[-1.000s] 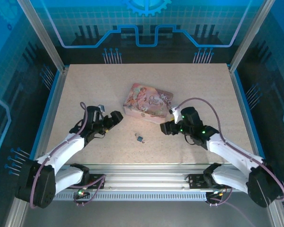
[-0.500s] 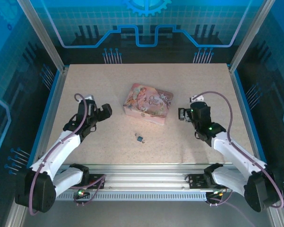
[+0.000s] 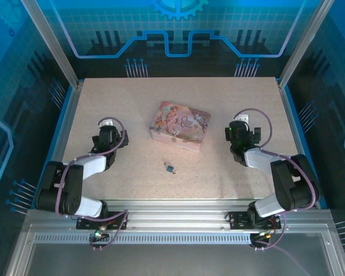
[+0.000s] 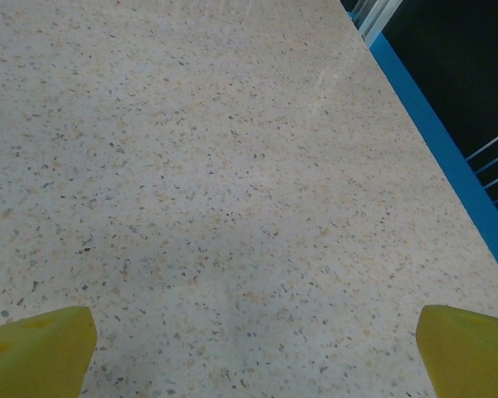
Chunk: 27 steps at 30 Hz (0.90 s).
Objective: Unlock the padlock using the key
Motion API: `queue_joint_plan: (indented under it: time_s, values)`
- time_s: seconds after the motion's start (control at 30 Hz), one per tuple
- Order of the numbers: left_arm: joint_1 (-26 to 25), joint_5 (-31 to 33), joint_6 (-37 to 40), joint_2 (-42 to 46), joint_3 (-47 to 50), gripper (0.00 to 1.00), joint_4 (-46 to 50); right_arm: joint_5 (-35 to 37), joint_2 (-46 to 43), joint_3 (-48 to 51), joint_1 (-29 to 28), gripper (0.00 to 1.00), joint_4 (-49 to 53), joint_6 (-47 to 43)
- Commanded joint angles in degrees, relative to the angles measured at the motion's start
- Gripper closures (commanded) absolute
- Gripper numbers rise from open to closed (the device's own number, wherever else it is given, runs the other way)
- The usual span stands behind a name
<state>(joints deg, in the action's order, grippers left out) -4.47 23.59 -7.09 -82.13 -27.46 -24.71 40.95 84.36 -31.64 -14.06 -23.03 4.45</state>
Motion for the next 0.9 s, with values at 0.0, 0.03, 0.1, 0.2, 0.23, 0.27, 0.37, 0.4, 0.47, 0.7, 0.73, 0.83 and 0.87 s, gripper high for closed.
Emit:
queue_joint_plan:
  time_s: [0.0, 0.03, 0.1, 0.2, 0.23, 0.27, 0.37, 0.4, 0.47, 0.7, 0.73, 0.83, 0.87]
  values:
    - [1.4, -2.57, 4.35, -3.11, 2.43, 0.01, -19.24, -8.94, 0.33, 3.64, 2.86, 0.0, -14.61, -2.58]
    - [1.95, -5.05, 4.82, -3.85, 3.34, 0.01, -22.1, -12.21, 0.15, 4.13, 3.71, 0.0, -15.36, -2.99]
    - [2.01, -10.12, 6.27, -5.22, 5.13, 0.01, -25.29, -20.45, -0.55, 5.1, 7.06, 0.0, -15.83, -2.0]
    - [2.16, -7.78, 5.17, -6.19, 6.22, 0.01, -28.36, -33.24, 2.44, 9.75, 10.77, 0.0, -27.4, -3.08]
    - [2.08, -7.5, 5.88, -6.81, 6.55, 0.01, -30.32, -32.62, 1.3, 8.78, 10.89, 0.0, -23.35, -2.1]
    - [1.89, -7.24, 5.99, -6.88, 6.49, 0.01, -30.09, -31.05, 1.33, 8.06, 10.5, 0.0, -21.69, -2.1]
    - [1.57, -6.85, 6.26, -6.85, 6.46, 0.01, -30.04, -22.63, 2.02, 9.08, 6.94, 0.0, -25.1, -3.43]
    - [1.26, -6.46, 6.53, -6.71, 6.46, 0.01, -29.86, -22.53, 1.79, 8.65, 6.75, 0.0, -23.93, -3.31]
    - [1.04, -6.18, 6.66, -6.92, 6.47, 0.01, -30.19, -23.89, 1.85, 8.45, 7.35, 0.0, -23.39, -3.15]
    - [1.04, -6.27, 6.65, -6.91, 6.49, 0.01, -30.31, -27.85, 1.85, 7.56, 9.21, 0.0, -21.55, -2.43]
    - [1.04, -6.16, 6.65, -6.91, 6.48, 0.01, -30.33, -27.85, 1.78, 7.55, 9.22, 0.0, -21.5, -2.49]
    - [1.04, -6.23, 6.68, -6.91, 6.54, 0.01, -30.38, -27.67, 1.78, 7.73, 9.02, 0.0, -21.91, -2.68]
    - [1.0, -6.27, 6.86, -6.91, 6.62, 0.01, -30.49, -27.72, 1.73, 7.88, 9.04, 0.0, -22.08, -2.68]
